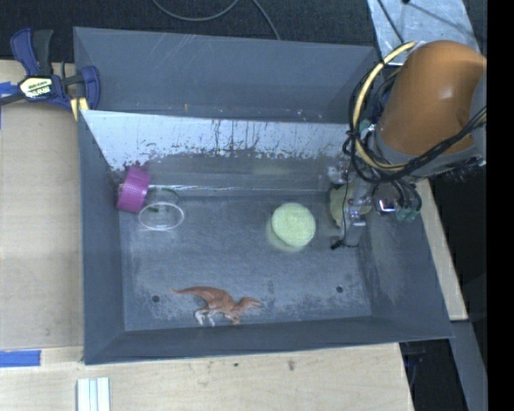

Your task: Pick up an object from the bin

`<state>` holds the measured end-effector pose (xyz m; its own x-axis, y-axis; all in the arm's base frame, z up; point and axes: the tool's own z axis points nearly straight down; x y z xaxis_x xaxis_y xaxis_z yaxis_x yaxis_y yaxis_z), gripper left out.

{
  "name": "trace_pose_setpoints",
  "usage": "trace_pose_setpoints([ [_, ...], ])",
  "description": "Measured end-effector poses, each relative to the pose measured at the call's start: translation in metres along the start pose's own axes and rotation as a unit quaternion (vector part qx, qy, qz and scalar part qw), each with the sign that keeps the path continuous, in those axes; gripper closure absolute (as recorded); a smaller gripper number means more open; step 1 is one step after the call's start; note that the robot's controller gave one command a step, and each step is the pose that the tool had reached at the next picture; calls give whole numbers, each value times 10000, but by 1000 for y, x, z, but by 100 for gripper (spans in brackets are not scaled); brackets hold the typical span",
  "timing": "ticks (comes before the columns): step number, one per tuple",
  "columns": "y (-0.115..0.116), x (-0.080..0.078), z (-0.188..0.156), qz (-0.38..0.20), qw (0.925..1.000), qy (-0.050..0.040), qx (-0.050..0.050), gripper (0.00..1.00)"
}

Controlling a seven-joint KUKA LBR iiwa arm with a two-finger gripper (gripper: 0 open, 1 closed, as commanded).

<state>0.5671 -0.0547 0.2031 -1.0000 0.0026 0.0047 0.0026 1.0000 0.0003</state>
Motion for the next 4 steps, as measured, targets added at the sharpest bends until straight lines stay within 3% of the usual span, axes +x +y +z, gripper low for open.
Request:
trace_pose_setpoints([
  [1, 0, -2, -5, -8, 10000, -44, 4, 0],
  [2, 3, -14, 34, 679, 9977, -55, 0, 0],
  [3, 24, -18, 120, 635, 9980, -70, 1, 0],
  [4, -47, -38, 132, 20, 10000, -47, 4, 0],
])
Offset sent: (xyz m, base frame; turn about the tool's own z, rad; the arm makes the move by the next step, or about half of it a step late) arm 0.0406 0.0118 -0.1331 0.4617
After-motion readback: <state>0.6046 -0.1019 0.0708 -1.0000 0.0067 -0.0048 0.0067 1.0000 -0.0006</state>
